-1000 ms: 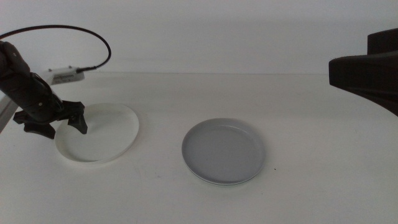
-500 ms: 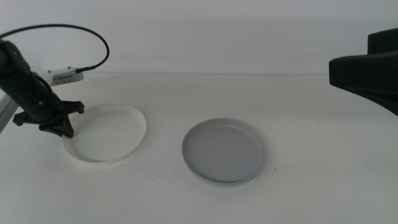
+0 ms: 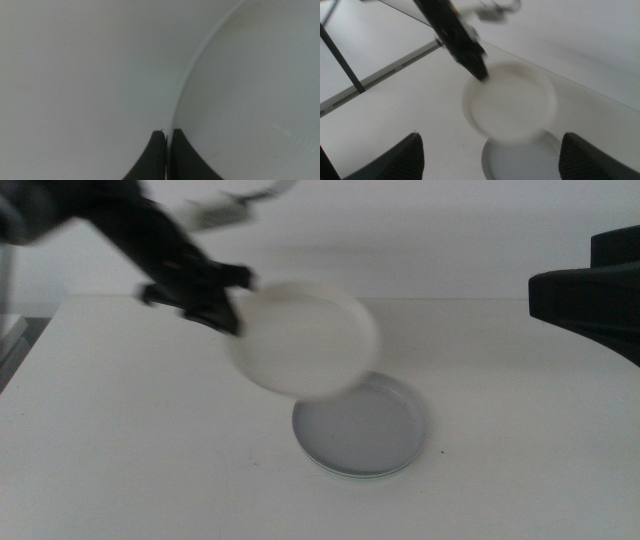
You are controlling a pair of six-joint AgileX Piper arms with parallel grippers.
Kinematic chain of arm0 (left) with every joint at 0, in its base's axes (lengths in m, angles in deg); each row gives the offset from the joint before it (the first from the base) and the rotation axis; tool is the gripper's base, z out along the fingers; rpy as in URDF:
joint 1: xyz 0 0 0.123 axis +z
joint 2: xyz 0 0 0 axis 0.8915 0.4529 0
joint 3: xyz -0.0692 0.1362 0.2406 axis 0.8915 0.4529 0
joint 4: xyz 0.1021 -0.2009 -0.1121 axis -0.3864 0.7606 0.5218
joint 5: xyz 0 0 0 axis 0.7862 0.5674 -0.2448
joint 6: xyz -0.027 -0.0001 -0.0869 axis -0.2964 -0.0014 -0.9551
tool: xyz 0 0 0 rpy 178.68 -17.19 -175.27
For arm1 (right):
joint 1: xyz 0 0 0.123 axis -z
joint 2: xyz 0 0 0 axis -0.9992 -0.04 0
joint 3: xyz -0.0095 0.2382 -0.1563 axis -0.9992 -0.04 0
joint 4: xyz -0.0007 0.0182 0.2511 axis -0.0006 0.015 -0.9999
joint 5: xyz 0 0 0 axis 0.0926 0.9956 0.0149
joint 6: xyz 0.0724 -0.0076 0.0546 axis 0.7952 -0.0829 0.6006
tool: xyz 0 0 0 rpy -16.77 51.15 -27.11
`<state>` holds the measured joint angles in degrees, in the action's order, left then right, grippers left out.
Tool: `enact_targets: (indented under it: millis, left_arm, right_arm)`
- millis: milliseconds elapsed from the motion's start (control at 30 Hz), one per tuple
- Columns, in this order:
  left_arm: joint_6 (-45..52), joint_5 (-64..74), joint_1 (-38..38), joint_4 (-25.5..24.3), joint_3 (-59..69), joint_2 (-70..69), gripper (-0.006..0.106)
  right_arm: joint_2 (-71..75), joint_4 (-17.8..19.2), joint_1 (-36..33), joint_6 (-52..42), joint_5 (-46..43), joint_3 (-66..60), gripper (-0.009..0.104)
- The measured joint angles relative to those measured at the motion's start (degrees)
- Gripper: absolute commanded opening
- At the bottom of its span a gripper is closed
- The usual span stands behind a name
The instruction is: Stack the three bowls on top of each other.
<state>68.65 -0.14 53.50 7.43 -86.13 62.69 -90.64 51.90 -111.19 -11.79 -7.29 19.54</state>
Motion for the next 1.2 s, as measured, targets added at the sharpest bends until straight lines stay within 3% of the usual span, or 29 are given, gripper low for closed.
enact_targets:
  millis: [233,800,967,1200]
  left_arm:
    - [-2.2,-2.4,-11.0,-1.6,0.0,5.7,-0.002]
    - [-1.7,-5.2,-11.5,0.2,0.0,11.2,0.001]
    - [-1.4,-5.5,-11.5,-0.1,0.0,12.4,0.019]
    - [-1.3,-1.5,-11.5,-0.9,-2.2,12.5,0.071]
  right_arm:
    - [0.0,0.0,0.0,0.0,0.0,0.0,0.093]
    - [0.0,0.1,0.0,0.0,0.0,0.0,0.093]
    - [0.0,0.1,0.0,0.0,0.0,0.0,0.093]
    - [0.0,0.1,0.0,0.0,0.0,0.0,0.093]
